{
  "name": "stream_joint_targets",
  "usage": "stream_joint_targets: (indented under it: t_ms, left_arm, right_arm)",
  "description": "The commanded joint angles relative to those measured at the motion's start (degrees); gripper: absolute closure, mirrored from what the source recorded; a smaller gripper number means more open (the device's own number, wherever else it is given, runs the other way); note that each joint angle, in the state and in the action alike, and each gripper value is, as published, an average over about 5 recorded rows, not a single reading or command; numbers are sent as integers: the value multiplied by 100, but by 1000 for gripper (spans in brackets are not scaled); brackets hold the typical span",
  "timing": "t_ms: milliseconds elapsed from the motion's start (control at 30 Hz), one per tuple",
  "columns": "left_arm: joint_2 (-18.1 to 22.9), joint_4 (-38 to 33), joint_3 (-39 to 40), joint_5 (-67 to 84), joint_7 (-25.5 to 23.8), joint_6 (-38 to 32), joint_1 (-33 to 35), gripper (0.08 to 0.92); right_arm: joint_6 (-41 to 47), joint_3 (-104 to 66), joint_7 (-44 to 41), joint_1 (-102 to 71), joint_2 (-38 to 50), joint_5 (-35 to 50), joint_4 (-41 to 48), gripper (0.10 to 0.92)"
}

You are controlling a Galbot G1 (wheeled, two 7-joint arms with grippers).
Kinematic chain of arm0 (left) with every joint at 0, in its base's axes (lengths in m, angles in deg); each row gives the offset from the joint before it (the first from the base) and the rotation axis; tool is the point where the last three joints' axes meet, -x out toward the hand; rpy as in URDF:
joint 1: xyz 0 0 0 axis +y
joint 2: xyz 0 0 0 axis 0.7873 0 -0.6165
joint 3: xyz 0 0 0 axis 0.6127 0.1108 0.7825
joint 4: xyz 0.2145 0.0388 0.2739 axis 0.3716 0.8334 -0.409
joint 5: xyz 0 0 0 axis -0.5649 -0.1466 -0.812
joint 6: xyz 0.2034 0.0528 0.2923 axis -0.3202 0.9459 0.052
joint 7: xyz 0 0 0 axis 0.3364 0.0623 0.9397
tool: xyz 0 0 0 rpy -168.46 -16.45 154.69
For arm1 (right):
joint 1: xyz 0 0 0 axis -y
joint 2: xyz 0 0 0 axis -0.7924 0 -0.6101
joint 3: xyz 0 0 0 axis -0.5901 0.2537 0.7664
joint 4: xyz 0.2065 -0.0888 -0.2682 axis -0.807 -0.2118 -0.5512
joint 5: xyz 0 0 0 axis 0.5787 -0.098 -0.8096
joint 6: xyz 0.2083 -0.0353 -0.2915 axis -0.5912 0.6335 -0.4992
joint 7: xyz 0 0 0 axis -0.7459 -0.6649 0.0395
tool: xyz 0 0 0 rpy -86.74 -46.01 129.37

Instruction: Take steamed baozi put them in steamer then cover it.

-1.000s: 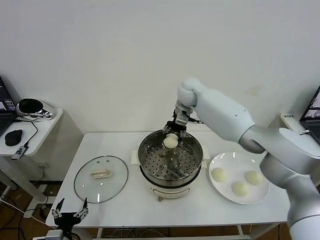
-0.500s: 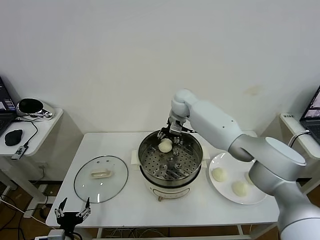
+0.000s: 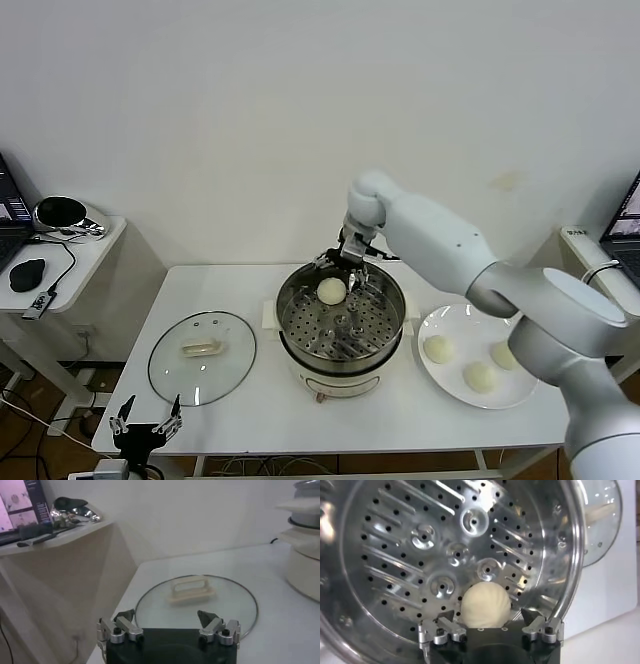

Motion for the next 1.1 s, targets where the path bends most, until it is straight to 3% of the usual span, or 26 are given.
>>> stream_joint_targets:
  t_ms: [33, 167, 600, 867, 1100]
  left_arm:
    - [-3, -31, 4, 74, -58, 55, 2, 177]
    - [-3, -27, 23, 96, -69, 88, -19, 177]
    - [-51, -53, 78, 225, -100, 312, -43, 177]
    - [-78, -75, 98, 263, -112, 414, -76, 177]
    - [-26, -144, 89, 249, -124, 428, 46, 177]
  right_arm:
    - [830, 121, -496, 512, 776, 1647, -531, 203]
    - [1393, 106, -502, 810, 1226, 1872, -637, 203]
    - [4997, 1124, -297, 1598, 3562, 2318, -1691, 203]
    - [6031, 467, 141, 356, 4244, 2304, -2365, 203]
    - [5918, -479, 192, -1198, 4301, 1587, -2799, 203]
